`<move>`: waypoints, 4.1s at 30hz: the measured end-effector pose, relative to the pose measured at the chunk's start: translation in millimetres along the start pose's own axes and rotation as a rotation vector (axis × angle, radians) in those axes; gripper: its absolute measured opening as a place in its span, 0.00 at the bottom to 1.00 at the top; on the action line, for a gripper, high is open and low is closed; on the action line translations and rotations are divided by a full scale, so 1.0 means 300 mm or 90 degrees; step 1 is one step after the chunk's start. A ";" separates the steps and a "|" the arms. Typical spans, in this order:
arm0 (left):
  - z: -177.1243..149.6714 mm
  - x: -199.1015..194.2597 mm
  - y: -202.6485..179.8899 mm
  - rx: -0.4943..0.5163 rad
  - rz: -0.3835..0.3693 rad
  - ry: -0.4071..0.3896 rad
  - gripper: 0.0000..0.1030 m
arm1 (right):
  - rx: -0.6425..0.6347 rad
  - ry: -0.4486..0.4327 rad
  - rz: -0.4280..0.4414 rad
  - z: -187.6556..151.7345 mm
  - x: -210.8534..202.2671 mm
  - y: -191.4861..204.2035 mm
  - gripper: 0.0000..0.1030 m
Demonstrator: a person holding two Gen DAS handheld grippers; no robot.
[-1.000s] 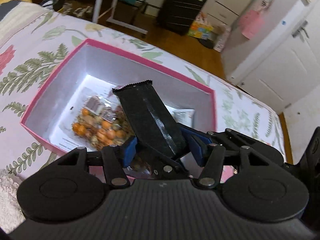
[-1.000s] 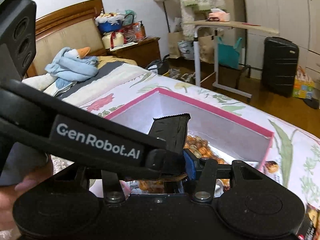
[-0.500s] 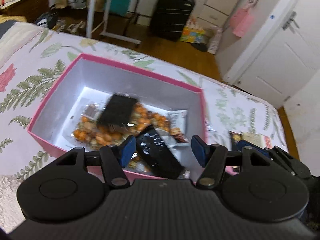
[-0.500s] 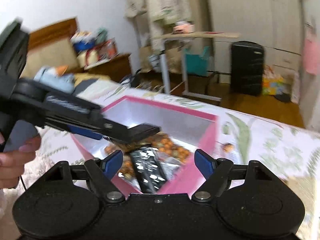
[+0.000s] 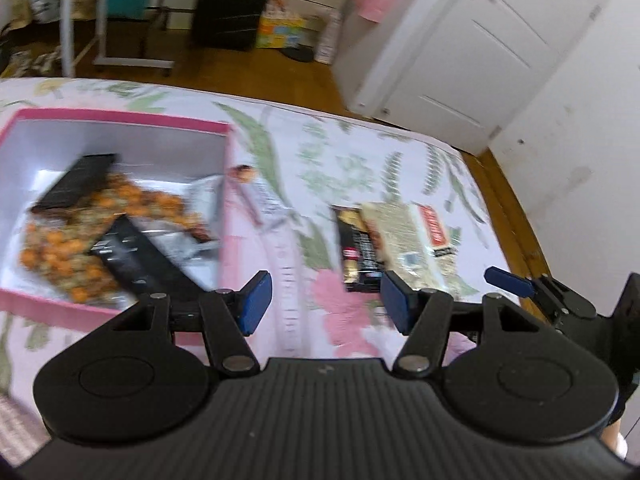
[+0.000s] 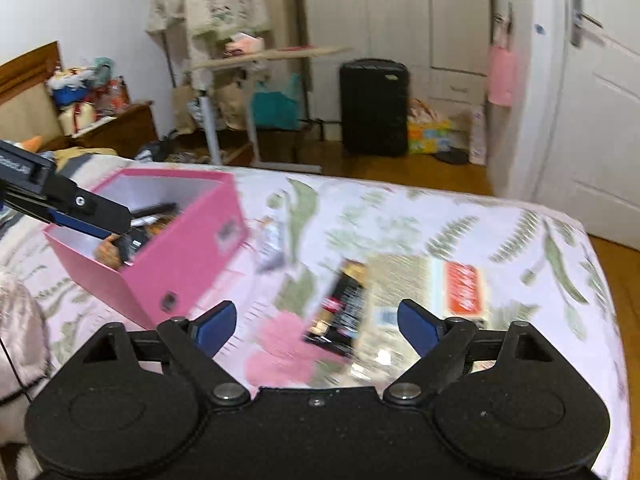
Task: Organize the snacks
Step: 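Grasp the white-and-red noodle packet with the right tool, then carry the noodle packet into the pink box and release it, then grasp the black NB biscuit pack with the left tool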
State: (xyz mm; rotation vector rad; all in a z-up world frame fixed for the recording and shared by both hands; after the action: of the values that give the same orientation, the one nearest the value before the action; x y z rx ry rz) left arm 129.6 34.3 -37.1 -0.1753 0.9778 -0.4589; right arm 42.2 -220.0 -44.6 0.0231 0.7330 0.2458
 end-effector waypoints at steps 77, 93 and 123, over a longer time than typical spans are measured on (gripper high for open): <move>0.100 -0.189 0.252 0.095 0.120 -0.010 0.55 | 0.174 0.215 0.385 0.360 0.386 0.341 0.52; 0.113 -0.018 0.405 0.088 0.198 -0.027 0.58 | 0.113 0.179 0.352 0.336 0.494 0.410 0.67; 0.052 0.323 -0.220 0.188 0.012 0.032 0.53 | 0.043 -0.003 0.068 -0.002 0.321 -0.067 0.79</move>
State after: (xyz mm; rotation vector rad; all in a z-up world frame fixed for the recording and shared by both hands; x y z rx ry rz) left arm 168.8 -69.1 -79.1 0.1111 0.9479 -0.5869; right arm 115.0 -217.3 -110.7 0.1271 0.7366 0.3220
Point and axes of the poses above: each gripper's, at about its wrist camera, not at the fingertips, and x roughly the way its jaws point, y to its left, z to its top, the point moved 2 cm from there along x, roughly the way its jaws point, and after that the axes turned 4 degrees about z, right-handed, at the moved point
